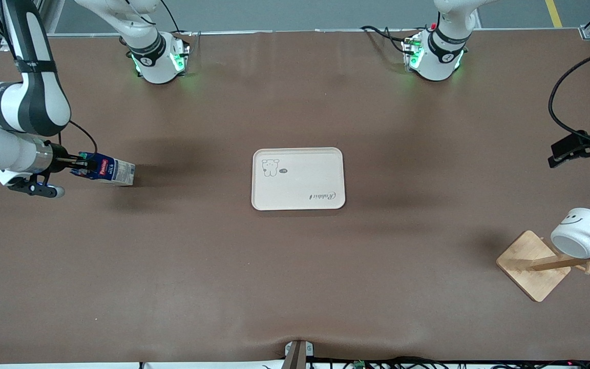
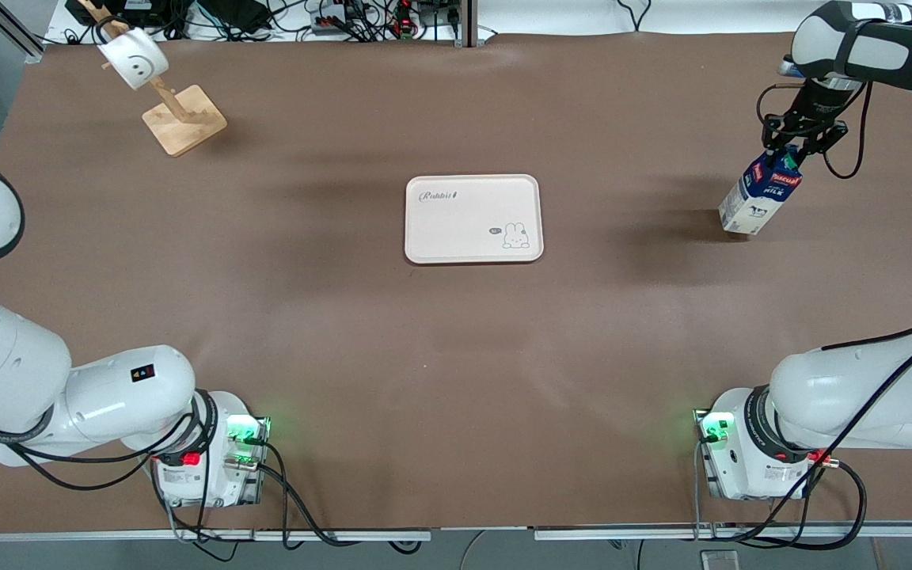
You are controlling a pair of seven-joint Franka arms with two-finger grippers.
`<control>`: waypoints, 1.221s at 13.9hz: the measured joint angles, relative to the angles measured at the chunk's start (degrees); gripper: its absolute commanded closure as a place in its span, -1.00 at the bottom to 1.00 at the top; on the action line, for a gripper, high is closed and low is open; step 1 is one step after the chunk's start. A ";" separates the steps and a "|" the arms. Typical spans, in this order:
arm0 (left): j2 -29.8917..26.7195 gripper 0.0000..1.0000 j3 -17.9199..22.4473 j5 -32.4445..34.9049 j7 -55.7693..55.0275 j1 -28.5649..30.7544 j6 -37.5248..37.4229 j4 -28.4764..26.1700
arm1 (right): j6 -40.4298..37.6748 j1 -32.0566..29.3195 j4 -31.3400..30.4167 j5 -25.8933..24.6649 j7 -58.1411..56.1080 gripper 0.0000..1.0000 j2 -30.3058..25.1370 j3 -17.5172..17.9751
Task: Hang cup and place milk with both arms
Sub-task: 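Carry the carton away from the tray while the left gripper releases the mug, then set the carton on the table and open the right gripper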
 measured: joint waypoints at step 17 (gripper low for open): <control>-10.20 -1.00 15.18 -0.14 -1.07 -18.29 -5.06 -8.58 | -9.66 0.30 3.33 -0.04 0.55 -1.00 -1.24 0.92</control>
